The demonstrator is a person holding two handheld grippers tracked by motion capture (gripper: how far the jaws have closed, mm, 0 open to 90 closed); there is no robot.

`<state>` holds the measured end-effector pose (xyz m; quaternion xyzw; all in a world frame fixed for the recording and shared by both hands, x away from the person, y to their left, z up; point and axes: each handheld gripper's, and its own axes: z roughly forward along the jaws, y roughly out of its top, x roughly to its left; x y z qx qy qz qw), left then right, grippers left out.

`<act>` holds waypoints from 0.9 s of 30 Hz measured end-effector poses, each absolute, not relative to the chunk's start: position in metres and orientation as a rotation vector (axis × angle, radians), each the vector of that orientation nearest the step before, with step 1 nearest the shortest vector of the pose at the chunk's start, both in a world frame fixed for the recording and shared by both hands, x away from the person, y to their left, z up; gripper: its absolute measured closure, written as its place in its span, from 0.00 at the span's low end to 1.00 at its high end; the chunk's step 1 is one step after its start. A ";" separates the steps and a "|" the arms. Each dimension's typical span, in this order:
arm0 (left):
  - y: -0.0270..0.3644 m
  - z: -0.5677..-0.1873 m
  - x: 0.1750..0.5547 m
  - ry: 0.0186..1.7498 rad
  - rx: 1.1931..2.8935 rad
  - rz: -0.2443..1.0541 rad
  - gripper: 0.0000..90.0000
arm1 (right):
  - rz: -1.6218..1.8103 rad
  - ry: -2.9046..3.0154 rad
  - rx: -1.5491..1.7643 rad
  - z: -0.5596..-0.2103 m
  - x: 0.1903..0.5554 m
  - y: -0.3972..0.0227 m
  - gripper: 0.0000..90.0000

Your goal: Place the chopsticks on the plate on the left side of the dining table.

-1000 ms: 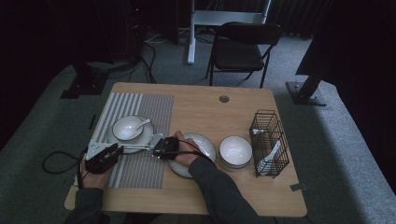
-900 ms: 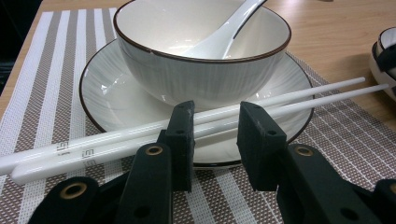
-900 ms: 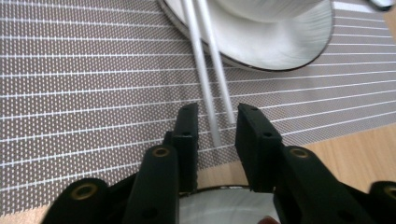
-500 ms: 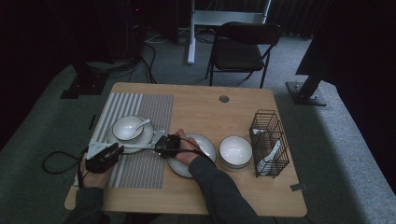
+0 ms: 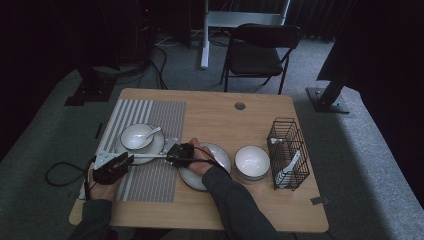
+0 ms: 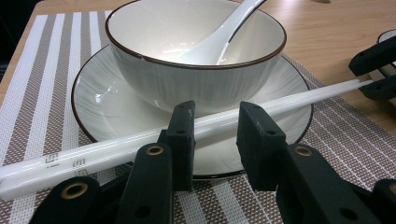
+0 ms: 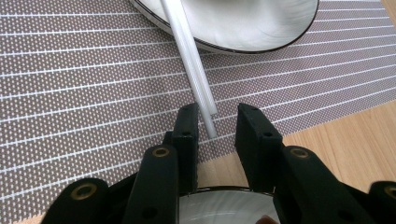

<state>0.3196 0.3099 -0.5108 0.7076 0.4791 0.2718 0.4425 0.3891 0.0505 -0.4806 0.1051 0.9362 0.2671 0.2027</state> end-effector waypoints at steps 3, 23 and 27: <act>0.310 -0.511 0.320 1.188 1.757 0.674 0.75 | 0.747 2.610 0.300 -0.480 0.389 0.050 0.77; 0.320 -0.503 0.311 1.192 1.711 0.701 0.74 | 0.855 2.537 0.394 -0.462 0.381 0.026 0.68; 0.328 -0.501 0.309 1.209 1.689 0.721 0.74 | 0.848 2.519 0.408 -0.460 0.379 0.023 0.67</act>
